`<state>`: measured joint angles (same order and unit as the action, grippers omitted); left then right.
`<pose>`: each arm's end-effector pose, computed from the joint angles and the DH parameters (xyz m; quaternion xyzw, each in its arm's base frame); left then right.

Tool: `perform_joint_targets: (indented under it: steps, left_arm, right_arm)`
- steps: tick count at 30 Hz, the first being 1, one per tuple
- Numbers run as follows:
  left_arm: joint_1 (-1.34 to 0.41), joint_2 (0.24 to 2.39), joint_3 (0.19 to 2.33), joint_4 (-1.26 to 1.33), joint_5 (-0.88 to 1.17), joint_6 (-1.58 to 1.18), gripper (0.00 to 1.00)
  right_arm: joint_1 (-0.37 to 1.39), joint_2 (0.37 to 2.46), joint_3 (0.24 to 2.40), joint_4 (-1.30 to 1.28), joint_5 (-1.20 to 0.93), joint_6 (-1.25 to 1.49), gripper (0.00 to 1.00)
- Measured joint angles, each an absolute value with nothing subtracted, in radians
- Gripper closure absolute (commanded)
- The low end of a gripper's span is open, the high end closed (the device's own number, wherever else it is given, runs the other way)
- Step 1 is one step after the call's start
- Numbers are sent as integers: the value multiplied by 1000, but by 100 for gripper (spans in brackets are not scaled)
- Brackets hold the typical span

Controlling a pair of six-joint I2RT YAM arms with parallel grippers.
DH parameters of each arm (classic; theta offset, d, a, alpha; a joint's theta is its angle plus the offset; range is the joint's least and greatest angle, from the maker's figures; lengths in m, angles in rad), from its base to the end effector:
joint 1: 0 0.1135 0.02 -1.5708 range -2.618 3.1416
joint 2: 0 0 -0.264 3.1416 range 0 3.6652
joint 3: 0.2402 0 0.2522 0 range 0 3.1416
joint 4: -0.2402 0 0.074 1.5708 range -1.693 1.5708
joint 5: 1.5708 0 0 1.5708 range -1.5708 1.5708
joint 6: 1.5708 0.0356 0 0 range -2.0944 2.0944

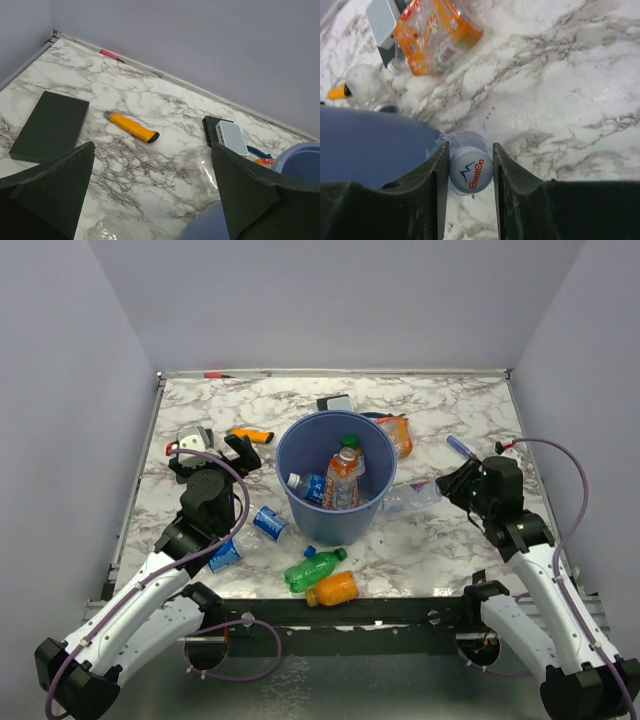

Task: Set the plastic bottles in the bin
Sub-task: Pick up the plastic bottle at the center of the board, then place the plastic bottle at the center of the board.

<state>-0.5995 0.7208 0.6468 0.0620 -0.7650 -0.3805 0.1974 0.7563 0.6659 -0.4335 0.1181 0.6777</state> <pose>0.1543 -0.0756 0.3283 -0.1886 0.6846 -0.0726 0.7003 0.1695 0.0296 0.2776 0.2343 0.8328 0.1651 0.4736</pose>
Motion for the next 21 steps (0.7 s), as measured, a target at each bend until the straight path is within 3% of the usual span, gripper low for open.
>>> perform_joint_targets:
  steps: [16, 21]
  left_arm:
    - [-604, 720, 647, 62, -743, -389, 1]
    - [-604, 720, 647, 62, -728, -390, 1]
  right_arm:
    - [197, 770, 1164, -932, 57, 484, 76]
    - [197, 880, 1176, -1019, -6, 385, 75]
